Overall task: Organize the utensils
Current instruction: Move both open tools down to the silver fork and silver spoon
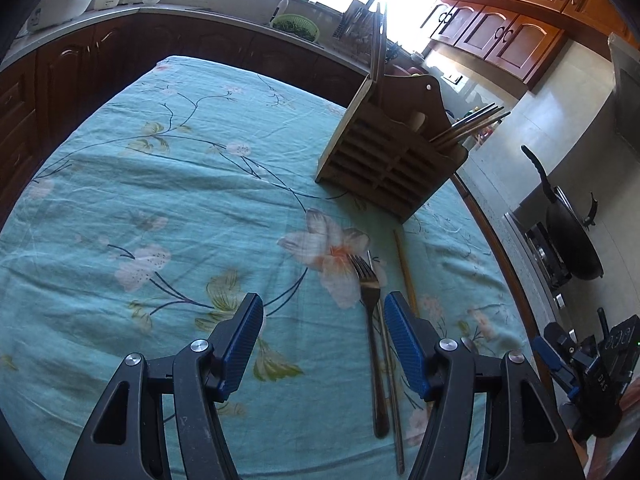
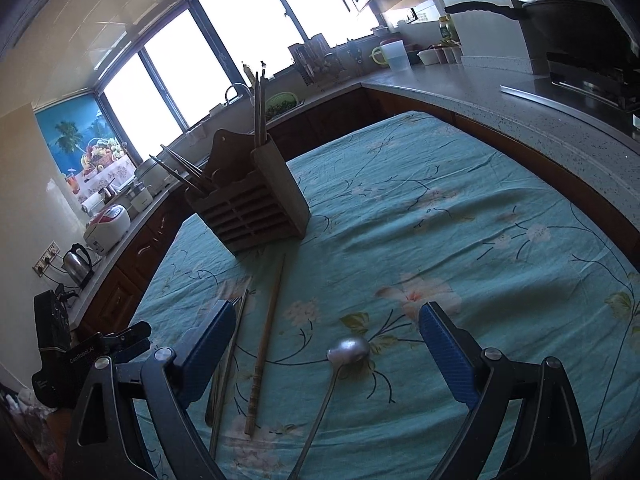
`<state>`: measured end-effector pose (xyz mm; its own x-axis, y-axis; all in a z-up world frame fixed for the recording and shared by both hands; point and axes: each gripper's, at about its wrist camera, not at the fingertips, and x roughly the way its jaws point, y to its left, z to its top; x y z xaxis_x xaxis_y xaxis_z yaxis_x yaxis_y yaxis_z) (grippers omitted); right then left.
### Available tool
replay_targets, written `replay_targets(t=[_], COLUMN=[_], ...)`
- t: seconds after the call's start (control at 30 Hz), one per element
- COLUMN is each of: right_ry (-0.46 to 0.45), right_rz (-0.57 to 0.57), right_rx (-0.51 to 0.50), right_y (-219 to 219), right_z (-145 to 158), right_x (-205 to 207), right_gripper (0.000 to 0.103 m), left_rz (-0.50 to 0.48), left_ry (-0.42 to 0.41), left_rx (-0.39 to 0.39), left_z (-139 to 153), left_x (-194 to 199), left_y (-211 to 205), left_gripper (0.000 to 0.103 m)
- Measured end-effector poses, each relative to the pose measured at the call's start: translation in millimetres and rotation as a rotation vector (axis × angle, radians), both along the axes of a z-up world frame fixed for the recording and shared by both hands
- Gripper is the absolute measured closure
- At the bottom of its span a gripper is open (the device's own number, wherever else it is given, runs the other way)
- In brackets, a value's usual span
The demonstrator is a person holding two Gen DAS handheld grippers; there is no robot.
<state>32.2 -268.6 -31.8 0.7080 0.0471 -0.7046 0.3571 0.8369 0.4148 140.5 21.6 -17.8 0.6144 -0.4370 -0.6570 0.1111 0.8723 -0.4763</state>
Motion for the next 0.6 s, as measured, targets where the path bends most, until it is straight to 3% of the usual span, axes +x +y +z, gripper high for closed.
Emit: replay_targets(t=[0.43, 0.6], right_ry=[0.089, 0.143], right_rz=[0.093, 0.106], right_rx=[0.043, 0.115], right_y=[21, 19], right_z=[-27, -46], right_x=[-4, 3], right_gripper=[0.011, 0.044], left_rz=[-0.078, -0.095], left_ry=[0.066, 0.100], left_rx=[-0.028, -0.052], left_z=[-22, -34], left_x=[20, 40], left_y=[-27, -33], left_gripper=[0.042, 0.042])
